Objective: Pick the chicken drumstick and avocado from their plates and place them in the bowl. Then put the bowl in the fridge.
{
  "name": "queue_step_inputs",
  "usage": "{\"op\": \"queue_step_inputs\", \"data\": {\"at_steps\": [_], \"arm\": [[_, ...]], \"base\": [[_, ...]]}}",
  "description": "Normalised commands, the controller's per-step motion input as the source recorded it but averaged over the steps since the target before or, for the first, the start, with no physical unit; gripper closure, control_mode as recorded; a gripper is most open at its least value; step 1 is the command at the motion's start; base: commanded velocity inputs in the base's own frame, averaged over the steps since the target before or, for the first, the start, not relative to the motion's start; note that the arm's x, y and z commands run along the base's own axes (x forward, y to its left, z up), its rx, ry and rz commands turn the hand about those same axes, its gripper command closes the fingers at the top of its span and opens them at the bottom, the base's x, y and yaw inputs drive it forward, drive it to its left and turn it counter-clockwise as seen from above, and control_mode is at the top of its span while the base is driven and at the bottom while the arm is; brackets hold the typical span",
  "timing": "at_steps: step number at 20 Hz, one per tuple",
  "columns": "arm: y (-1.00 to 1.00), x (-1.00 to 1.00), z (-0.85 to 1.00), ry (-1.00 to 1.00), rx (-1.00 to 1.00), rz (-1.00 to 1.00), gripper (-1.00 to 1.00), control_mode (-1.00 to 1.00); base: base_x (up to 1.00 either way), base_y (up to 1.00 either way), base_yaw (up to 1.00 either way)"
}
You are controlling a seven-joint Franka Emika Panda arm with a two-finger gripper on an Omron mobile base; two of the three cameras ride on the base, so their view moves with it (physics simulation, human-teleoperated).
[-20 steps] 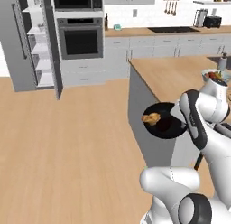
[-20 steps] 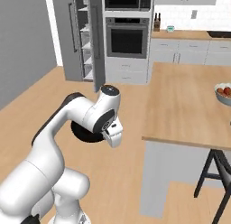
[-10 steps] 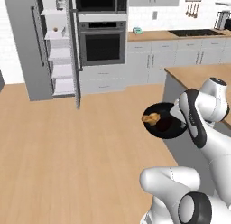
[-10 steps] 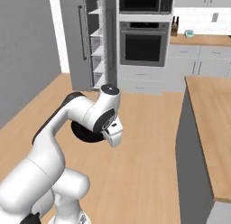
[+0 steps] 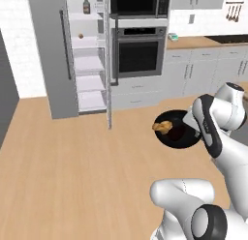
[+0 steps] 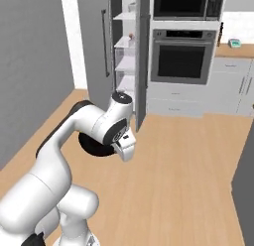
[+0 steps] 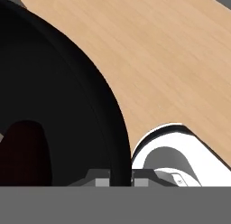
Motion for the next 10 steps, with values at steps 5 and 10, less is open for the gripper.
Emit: {"op": "queue_step_inputs", "data": {"at_steps": [5,10], "arm": [[0.00,0.00,0.00,0.00,0.00,0.00,1.00,1.00],[0.00,0.00,0.00,0.00,0.00,0.00,1.00,1.00]], "base": [[1.00,1.00,-0.03],[1.00,0.99,-0.06]]}}
